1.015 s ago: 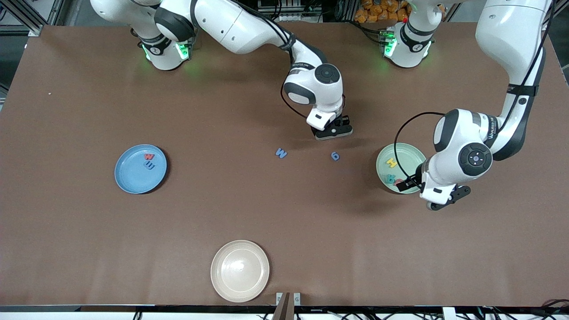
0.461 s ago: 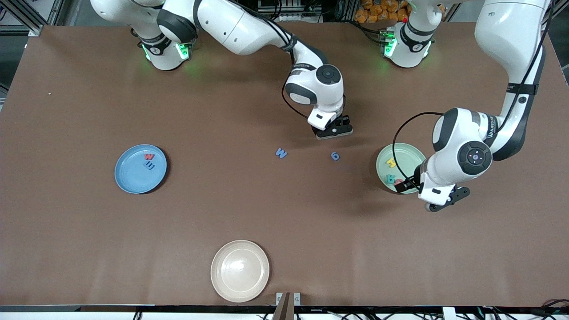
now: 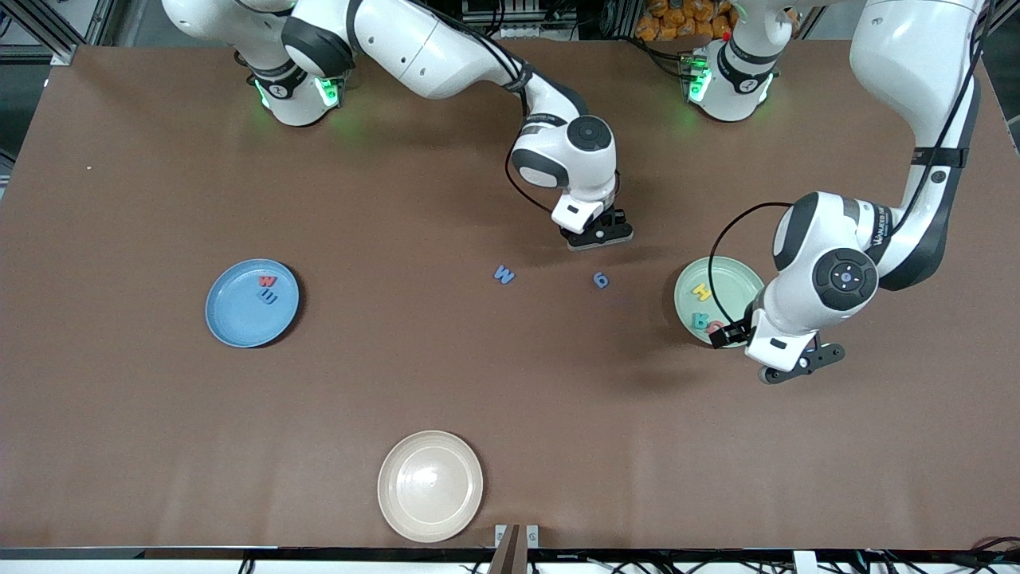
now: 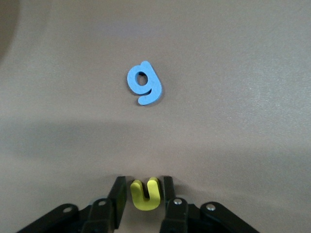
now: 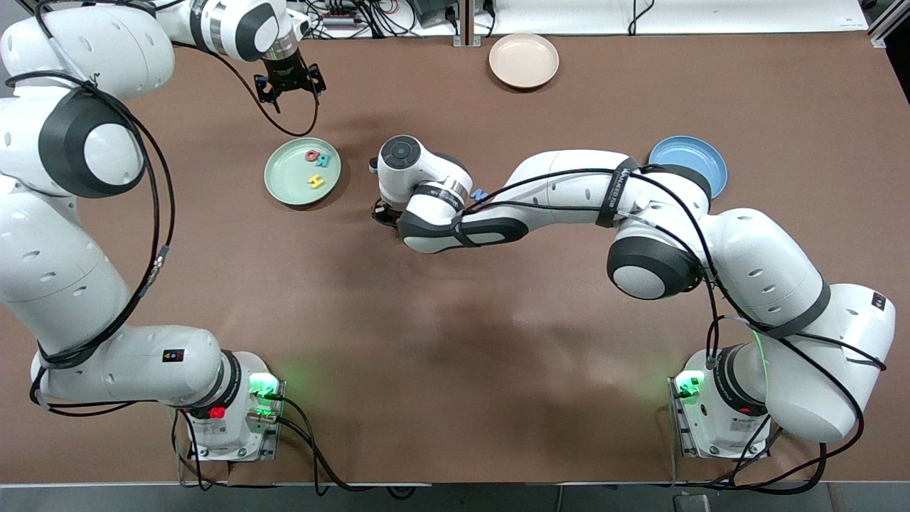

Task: Sort upper and lower case letters into plates
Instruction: 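Lower the right gripper onto the yellow lowercase u and grasp it, then drop the u on the blue plate while the left gripper reaches the M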

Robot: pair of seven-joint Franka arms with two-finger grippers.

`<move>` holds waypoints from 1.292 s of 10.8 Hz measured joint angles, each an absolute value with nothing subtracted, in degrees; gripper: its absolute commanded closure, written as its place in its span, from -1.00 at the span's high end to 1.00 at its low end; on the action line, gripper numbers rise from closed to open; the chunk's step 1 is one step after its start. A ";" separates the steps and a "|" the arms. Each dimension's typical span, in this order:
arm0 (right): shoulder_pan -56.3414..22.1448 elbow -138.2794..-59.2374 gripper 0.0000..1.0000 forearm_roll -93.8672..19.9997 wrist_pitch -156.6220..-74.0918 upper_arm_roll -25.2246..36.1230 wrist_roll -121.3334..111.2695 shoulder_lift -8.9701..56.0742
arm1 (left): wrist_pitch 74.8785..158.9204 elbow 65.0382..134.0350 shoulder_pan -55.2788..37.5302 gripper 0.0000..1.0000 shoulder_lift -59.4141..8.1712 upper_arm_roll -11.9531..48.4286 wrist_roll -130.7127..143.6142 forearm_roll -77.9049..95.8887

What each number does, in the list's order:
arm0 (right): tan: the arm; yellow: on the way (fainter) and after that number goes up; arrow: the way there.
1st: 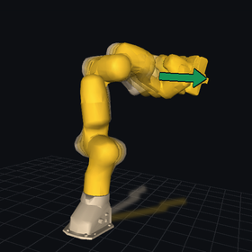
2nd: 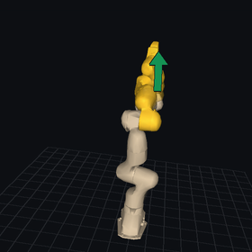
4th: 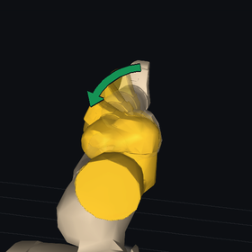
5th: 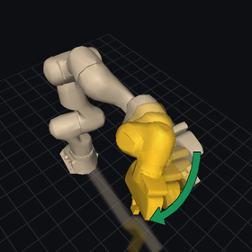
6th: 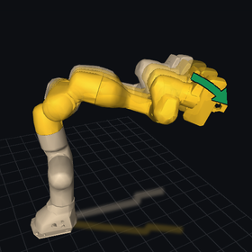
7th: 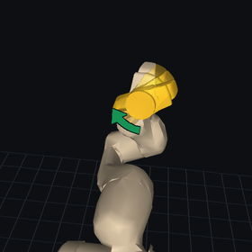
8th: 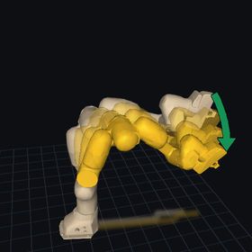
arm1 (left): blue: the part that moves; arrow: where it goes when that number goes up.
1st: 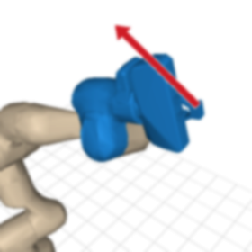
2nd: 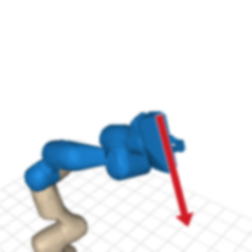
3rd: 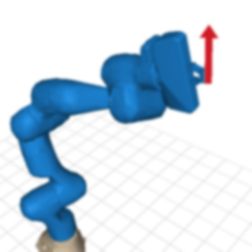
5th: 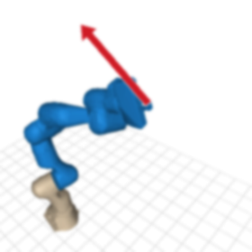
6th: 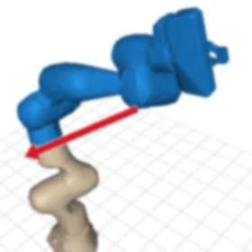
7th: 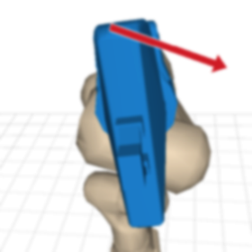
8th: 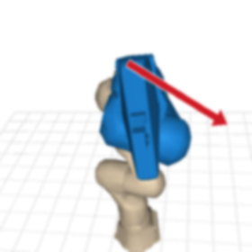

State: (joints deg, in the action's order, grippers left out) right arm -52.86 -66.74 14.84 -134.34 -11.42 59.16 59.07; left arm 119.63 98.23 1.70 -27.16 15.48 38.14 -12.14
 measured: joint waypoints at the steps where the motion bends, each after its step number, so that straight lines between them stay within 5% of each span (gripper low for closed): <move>1: -52.86 -66.63 -1.00 15.23 -134.18 -11.41 59.16 59.06 | 119.56 98.21 1.81 1.00 -27.16 15.46 38.14 -12.14; 7: -49.61 -64.42 -1.00 15.85 -127.30 -11.33 58.46 55.68 | 118.44 97.32 1.30 1.00 -27.18 15.48 37.96 -12.17; 14: -31.41 -73.23 -1.00 6.72 -100.18 -16.91 41.06 30.45 | 118.85 94.68 -5.82 1.00 -27.89 16.05 35.71 -12.19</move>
State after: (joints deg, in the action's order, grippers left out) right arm -31.41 -73.23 6.72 -100.18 -16.91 41.06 30.45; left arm 118.85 94.68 -5.82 -27.89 16.05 35.71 -12.19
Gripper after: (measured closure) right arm 0.740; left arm 0.000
